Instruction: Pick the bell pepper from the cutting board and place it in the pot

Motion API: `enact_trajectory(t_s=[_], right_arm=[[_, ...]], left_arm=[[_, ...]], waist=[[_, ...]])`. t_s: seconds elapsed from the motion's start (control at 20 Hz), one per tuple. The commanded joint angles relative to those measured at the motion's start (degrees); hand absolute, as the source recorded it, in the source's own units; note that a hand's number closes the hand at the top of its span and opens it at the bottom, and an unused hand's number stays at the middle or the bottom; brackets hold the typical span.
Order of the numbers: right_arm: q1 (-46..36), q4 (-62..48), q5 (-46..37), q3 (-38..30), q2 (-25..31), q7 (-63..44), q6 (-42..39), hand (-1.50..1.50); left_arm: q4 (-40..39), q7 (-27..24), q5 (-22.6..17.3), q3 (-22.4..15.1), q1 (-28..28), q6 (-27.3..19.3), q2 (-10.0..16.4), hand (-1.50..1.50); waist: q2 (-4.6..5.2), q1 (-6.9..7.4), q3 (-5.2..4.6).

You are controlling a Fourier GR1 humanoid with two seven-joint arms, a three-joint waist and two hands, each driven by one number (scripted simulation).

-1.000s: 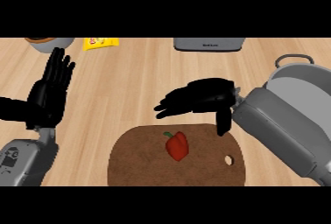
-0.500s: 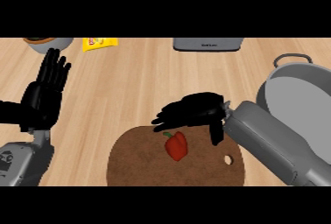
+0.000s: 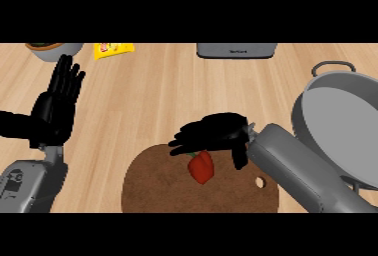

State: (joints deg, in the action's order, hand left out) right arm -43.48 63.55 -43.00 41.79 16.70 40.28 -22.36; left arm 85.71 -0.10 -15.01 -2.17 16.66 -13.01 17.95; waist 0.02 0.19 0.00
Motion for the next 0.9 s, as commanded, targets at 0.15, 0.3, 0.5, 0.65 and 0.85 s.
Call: enact_trajectory(t_s=[0.15, 0.3, 0.5, 0.65, 0.85], right_arm=[[-0.1, -7.8, -6.9, -1.7, -7.9, -0.6, 0.8, -1.5], [2.7, -6.4, -9.6, -2.5, -8.2, 0.9, 1.4, -1.5], [3.7, -9.7, -13.3, -2.9, -10.2, 3.5, 3.5, -1.5], [4.2, -10.2, -15.1, -3.9, -12.0, 3.7, 3.0, -1.5], [5.4, -15.8, -17.4, -0.9, -13.1, 9.7, 7.7, 1.5]], left_arm=[[-2.7, -2.0, 1.2, 1.0, 0.0, 1.6, -2.5, 0.0], [3.8, 4.7, 2.3, 1.3, 0.5, 0.0, -1.4, 0.0], [3.2, 2.4, 1.5, 3.2, -1.4, 3.4, -1.1, 0.0], [1.0, 1.2, 1.2, 5.2, -1.5, 5.8, -0.3, 0.0], [2.5, 2.5, 4.1, 2.4, 0.6, 1.5, -3.5, 0.0]], waist=[[0.13, 0.32, 0.0], [-0.02, 0.24, 0.02], [0.0, 0.24, 0.01], [0.0, 0.1, 0.01], [0.12, 0.39, 0.03]])
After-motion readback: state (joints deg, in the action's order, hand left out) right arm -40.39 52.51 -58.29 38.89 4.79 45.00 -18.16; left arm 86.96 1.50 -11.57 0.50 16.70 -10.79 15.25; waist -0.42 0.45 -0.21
